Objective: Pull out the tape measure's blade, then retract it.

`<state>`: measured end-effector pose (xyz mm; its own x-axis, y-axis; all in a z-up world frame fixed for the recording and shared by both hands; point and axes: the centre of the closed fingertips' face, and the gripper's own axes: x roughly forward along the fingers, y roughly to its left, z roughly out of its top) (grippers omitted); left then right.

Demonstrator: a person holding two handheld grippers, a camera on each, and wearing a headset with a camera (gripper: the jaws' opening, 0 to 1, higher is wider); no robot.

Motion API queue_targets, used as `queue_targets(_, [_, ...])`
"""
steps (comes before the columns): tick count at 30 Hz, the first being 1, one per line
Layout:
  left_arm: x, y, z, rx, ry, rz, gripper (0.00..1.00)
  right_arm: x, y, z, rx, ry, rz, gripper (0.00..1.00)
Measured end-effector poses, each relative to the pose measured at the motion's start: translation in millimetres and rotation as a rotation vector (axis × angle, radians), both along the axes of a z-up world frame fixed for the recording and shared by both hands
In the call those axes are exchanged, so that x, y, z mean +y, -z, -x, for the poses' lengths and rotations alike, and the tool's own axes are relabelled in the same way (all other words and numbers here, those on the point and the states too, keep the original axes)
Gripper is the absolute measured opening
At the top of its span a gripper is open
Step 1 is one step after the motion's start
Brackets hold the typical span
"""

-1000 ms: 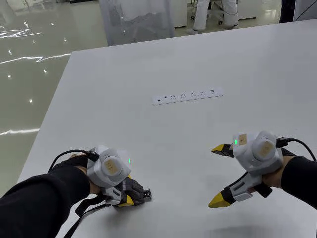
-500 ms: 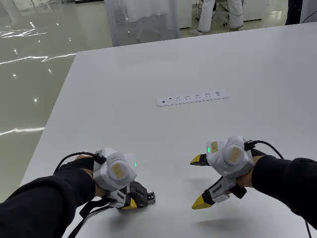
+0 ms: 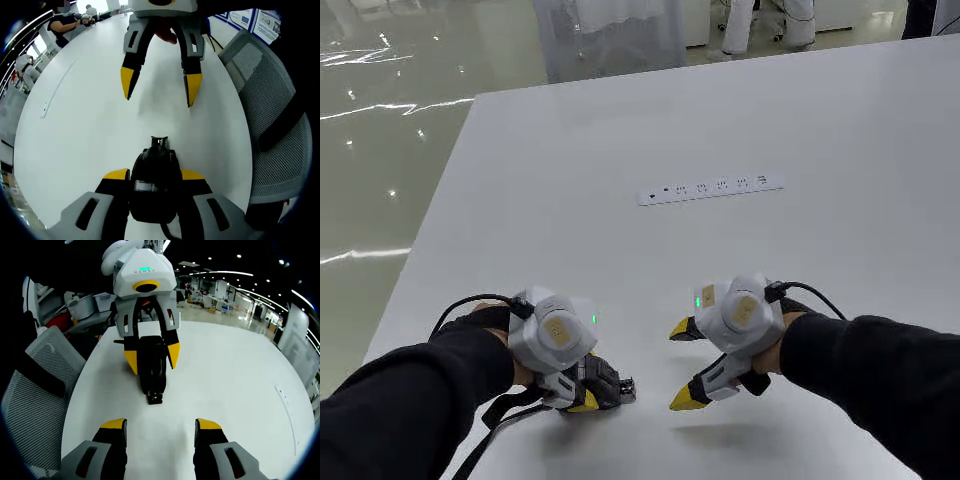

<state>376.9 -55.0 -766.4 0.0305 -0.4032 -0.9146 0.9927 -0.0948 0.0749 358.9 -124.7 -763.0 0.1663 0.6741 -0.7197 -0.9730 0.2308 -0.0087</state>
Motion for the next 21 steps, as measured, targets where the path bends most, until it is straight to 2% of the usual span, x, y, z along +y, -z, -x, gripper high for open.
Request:
queue_targets(4, [-0.1,-0.2,0.2,0.001,-0.001,0.006,0.31,10.5,-4.2,-3.1,0.013,-0.002,-0.017,0.43])
queue_targets(10, [-0.7,-0.7,0.6,0.012,-0.003,0.010,0.31,17.7,-4.4,-6.5,0.006,-0.019,-0.012,0.41])
queue_targets(13, [-1.0,-0.7,1.1,0.018,-0.005,0.014,0.31,22.5,2.1,-3.9,0.011,-0.037,0.001,0.40])
queue_targets(15, [-0.9,-0.1,0.9,0.015,-0.006,0.015,0.31,25.8,8.7,0.4,0.042,-0.042,0.003,0.38])
queue_targets(18, [-0.8,0.0,0.9,0.012,-0.007,0.018,0.31,30.0,15.5,3.8,0.040,-0.075,0.026,0.36])
queue_targets(21, [-1.1,-0.5,1.3,0.013,-0.007,0.022,0.31,36.0,16.8,3.3,0.035,-0.082,0.020,0.30])
